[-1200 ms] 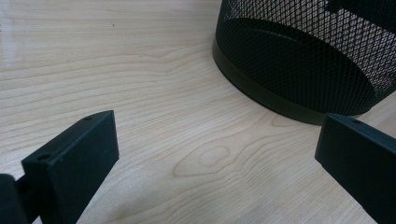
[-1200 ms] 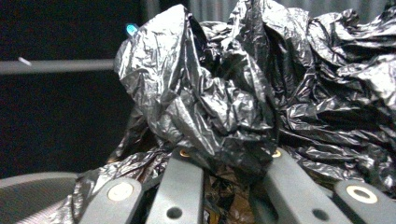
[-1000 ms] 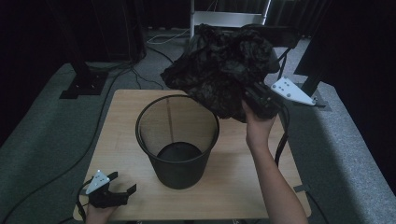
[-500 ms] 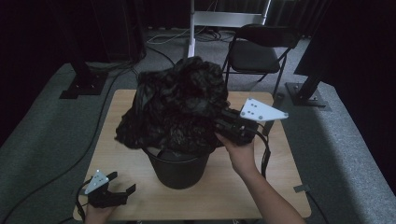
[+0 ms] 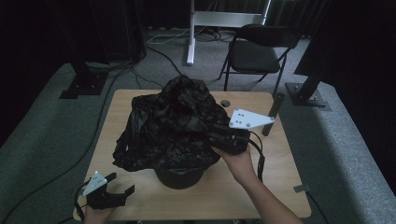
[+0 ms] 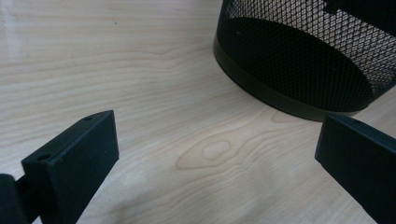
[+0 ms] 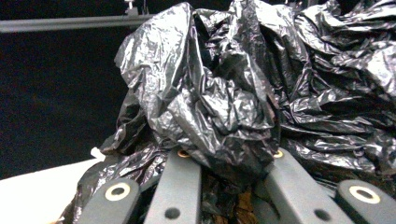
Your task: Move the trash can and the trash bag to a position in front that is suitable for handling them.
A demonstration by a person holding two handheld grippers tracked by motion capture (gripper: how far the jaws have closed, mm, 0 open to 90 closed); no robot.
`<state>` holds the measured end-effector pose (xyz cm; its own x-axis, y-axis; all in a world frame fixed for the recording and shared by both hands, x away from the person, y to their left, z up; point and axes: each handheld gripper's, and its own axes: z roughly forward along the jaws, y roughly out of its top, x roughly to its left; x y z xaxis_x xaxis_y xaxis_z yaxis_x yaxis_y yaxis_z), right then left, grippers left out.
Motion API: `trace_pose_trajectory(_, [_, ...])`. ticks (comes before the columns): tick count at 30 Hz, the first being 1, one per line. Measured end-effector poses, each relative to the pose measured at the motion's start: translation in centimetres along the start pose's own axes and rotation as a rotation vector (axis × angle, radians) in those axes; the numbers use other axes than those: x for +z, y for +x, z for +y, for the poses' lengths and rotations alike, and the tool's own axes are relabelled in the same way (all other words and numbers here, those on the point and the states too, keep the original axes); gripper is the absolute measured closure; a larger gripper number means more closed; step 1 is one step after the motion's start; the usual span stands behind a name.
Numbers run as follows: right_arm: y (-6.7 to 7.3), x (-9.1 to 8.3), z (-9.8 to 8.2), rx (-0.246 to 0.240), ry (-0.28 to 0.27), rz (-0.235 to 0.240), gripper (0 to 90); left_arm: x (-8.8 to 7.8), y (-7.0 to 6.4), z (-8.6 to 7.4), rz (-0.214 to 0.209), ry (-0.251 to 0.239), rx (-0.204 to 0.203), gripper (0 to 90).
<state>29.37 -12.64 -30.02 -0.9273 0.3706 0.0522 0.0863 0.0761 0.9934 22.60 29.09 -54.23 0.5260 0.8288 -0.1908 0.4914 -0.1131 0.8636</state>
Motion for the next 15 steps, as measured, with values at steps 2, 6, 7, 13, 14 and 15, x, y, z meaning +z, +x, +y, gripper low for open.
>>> trace_pose_trajectory(2, [0.0, 0.0, -0.1, 0.000, 0.015, 0.004, 77.8, 0.1, 0.0, 0.0, 0.000, 0.000, 0.000, 0.0])
trace_pose_trajectory(6, [0.0, -0.8, -0.1, 0.034, -0.014, 0.007, 44.9, -0.3, 0.1, -0.1, -0.006, -0.009, -0.001, 0.0])
trace_pose_trajectory(7, [0.1, -1.2, 0.0, 0.027, -0.014, -0.015, 38.7, -0.4, 0.1, -0.2, -0.005, -0.013, -0.002, 0.0])
trace_pose_trajectory(13, [0.3, -3.8, 0.1, 0.077, 0.015, -0.104, 15.9, -0.6, 0.1, -0.2, -0.011, -0.026, -0.001, 0.0])
trace_pose_trajectory(14, [0.3, -4.3, -0.2, 0.081, 0.015, -0.112, 13.6, -0.7, 0.0, -0.2, -0.013, -0.026, 0.000, 0.0])
trace_pose_trajectory(15, [0.4, -4.8, -0.5, 0.085, 0.019, -0.117, 12.4, -0.8, 0.0, -0.2, -0.013, -0.028, 0.004, 0.0])
